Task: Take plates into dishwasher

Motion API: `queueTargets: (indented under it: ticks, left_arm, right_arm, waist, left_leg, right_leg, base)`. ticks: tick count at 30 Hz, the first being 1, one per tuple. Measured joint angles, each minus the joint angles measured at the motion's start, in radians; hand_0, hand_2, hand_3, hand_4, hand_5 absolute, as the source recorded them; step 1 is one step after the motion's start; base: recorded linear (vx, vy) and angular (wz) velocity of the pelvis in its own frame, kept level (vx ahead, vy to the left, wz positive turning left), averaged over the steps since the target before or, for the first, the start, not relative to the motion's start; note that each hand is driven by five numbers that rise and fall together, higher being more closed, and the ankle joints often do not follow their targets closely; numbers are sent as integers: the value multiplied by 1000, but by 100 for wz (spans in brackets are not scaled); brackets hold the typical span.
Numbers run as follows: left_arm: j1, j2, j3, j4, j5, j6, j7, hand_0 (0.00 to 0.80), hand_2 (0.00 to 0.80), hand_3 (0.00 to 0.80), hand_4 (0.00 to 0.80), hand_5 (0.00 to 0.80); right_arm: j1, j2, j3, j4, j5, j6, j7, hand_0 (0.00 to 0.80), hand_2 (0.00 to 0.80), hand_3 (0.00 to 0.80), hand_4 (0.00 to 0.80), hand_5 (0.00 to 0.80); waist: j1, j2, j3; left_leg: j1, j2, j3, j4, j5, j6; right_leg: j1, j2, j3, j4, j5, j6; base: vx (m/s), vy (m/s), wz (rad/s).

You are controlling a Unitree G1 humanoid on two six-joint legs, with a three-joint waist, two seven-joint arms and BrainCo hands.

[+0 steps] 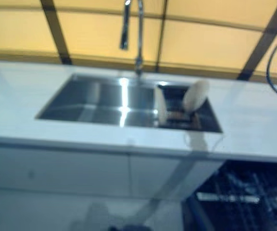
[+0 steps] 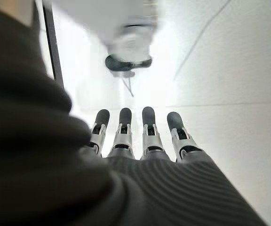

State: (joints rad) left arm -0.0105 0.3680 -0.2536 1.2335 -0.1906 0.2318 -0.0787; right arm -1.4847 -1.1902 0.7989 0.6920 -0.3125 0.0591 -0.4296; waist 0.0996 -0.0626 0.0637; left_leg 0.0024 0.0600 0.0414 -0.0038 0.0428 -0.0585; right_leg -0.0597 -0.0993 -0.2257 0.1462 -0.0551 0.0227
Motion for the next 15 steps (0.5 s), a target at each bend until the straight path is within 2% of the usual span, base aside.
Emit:
queueTargets:
  ticks: [4, 8, 15]
  left_arm:
    - [-3, 7, 1, 1, 0, -1, 0, 0, 0, 0, 0, 0]
    - [9, -1, 5, 0, 2, -1, -9, 0, 0, 0, 0, 0]
    - [29, -2, 43, -4, 21, -2, -12, 0, 0, 0, 0, 0]
  right_arm:
    - [0, -1, 62, 1, -120, -48, 6, 0, 0, 0, 0, 0]
    - [11, -4, 78, 6, -233, -96, 19, 0, 0, 0, 0, 0]
    - [75, -42, 77, -21, -380, -126, 52, 0, 0, 0, 0, 0]
  waist:
    - [0, -3, -3]
    - [0, -10, -8]
    - [-3, -19, -13]
  left_leg:
    - [14, -7, 5, -23, 2, 4]
    - [52, -13, 7, -61, 4, 5]
    - [62, -12, 9, -80, 2, 3]
  right_leg:
    - [56, 4, -7, -103, 54, 18]
    - [132, 17, -12, -224, 106, 19]
    - [136, 22, -3, -234, 103, 23]
  base:
    - [118, -68, -3]
    - [109, -65, 0]
    - [79, -72, -1]
